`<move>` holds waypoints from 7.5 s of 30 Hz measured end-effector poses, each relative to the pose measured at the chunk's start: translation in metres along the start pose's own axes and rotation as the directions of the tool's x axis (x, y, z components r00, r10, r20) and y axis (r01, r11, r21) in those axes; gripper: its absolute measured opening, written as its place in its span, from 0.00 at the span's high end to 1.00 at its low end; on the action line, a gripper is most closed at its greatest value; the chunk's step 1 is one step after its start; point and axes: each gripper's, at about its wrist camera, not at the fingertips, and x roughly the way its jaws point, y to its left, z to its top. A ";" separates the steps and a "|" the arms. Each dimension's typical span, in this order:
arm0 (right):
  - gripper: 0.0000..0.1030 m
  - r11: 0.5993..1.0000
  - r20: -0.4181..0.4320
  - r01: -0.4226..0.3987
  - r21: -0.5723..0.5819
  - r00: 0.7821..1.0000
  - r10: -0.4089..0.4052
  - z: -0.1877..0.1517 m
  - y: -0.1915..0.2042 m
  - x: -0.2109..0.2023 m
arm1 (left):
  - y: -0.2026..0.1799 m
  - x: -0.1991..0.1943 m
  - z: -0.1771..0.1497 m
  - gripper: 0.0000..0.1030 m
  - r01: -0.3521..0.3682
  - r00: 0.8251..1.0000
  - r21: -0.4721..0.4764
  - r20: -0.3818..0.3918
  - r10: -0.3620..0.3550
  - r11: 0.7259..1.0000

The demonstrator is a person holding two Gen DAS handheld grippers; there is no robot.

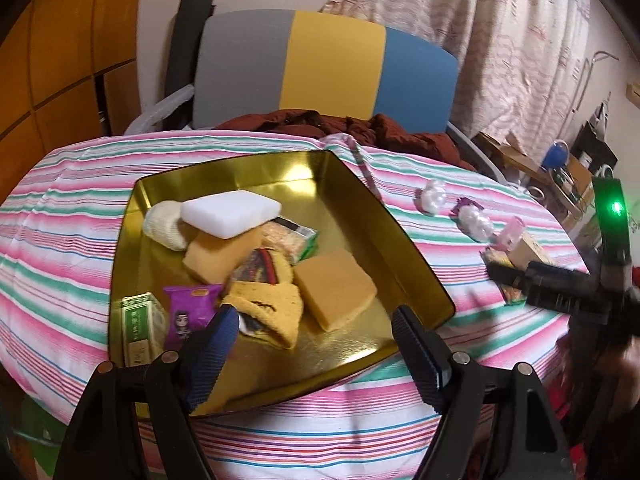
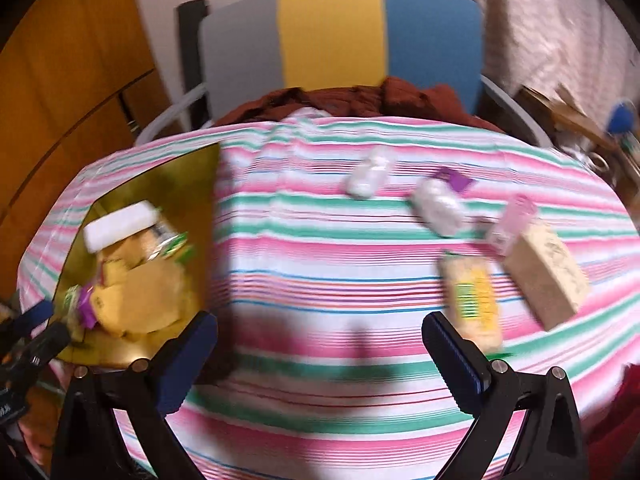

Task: Organize objects
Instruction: 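Move both grippers back to the cream box and cracker packet, then grasp the cream medicine box with the right gripper while the left grasps the WEIDAN cracker packet, then carry the cream box and cracker packet to the gold tray and release both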

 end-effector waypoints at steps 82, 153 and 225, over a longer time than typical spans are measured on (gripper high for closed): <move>0.44 0.895 -0.345 0.297 0.334 0.922 -0.177 -0.004 -0.261 0.039 | -0.274 0.202 0.020 0.44 0.245 0.953 0.399 -0.266 -0.145 0.884; 0.50 0.900 0.045 0.215 0.378 0.967 -0.250 0.036 -0.248 -0.004 | -0.181 0.043 0.014 0.54 0.154 0.983 0.353 0.035 -0.178 0.923; 0.18 0.952 -0.031 -0.258 -0.167 0.966 0.256 0.094 0.164 0.062 | 0.096 -0.027 -0.014 0.54 -0.058 0.991 -0.220 0.109 0.084 0.974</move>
